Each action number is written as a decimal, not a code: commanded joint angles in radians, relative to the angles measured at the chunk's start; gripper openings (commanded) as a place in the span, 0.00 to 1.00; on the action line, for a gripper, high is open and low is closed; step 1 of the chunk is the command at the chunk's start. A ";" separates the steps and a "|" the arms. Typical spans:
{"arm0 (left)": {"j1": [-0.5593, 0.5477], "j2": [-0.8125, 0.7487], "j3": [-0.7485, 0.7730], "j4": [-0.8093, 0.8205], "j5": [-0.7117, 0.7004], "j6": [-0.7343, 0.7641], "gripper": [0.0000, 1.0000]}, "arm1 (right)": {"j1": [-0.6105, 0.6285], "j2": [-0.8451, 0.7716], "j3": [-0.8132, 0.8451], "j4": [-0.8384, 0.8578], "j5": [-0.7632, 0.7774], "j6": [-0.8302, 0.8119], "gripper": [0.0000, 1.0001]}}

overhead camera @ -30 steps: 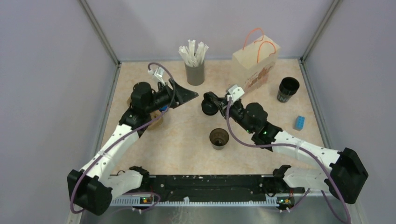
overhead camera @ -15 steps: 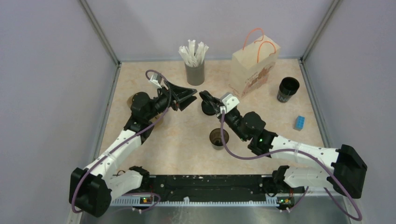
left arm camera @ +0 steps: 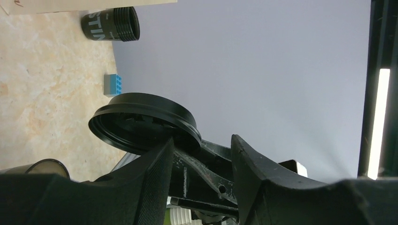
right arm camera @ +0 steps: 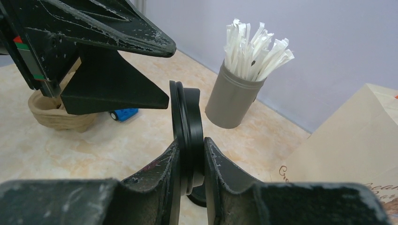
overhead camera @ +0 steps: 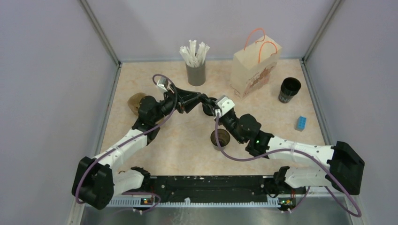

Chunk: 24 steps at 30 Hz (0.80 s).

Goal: Pack the takeout coffee

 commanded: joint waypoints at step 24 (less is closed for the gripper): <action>-0.012 0.082 -0.031 0.243 -0.007 -0.061 0.03 | 0.033 0.022 0.002 0.069 0.010 0.002 0.30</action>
